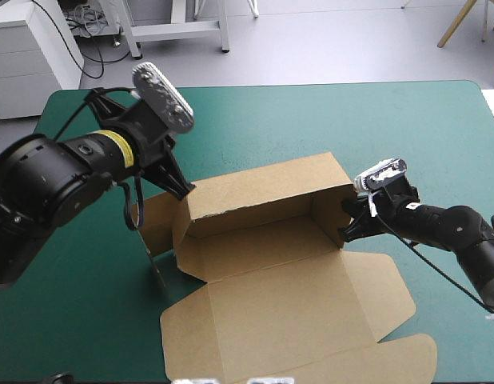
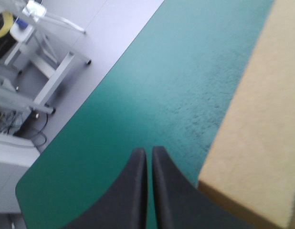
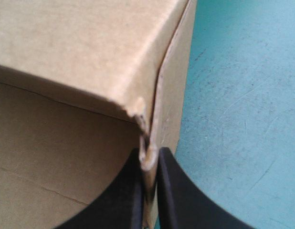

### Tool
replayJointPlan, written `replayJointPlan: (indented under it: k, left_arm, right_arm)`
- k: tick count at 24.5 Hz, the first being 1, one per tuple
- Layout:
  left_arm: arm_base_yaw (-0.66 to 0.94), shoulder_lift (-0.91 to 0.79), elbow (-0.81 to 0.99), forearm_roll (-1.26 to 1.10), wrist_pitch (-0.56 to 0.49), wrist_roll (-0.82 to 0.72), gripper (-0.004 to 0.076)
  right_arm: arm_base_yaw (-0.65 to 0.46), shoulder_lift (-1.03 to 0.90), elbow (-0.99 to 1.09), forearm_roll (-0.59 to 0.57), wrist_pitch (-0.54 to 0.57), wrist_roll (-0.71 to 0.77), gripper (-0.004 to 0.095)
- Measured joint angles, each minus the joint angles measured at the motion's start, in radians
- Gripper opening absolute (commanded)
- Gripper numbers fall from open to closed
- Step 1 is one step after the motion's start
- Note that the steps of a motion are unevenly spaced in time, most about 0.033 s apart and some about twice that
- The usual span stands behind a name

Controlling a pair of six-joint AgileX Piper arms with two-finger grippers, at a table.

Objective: Fold the box

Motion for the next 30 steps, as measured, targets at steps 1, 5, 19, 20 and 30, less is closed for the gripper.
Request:
replayJointPlan:
  k: [1, 5, 19, 20, 30]
  left_arm:
    - [0.039, 0.0, 0.0, -0.011, 0.001, 0.0, -0.0003]
    - [0.235, 0.0, 0.0, -0.089, 0.001, 0.004, -0.0003]
    - [0.71, 0.0, 0.0, -0.337, 0.002, 0.027, -0.0003]
    - [0.718, 0.0, 0.0, -0.337, 0.002, 0.027, -0.0003]
    - [0.722, 0.0, 0.0, -0.359, 0.002, 0.027, -0.0003]
  right_arm:
    - [0.0, 0.0, -0.006, -0.025, 0.001, 0.03, -0.0018]
    - [0.0, -0.005, -0.073, -0.223, 0.037, 0.229, -0.0018]
    - [0.0, 0.01, -0.416, -0.617, 0.43, 0.767, -0.0019]
    - [0.0, 0.026, -0.43, -0.632, 0.456, 0.783, -0.0019]
    - [-0.001, 0.5, -0.837, -0.685, 0.627, 0.838, -0.0019]
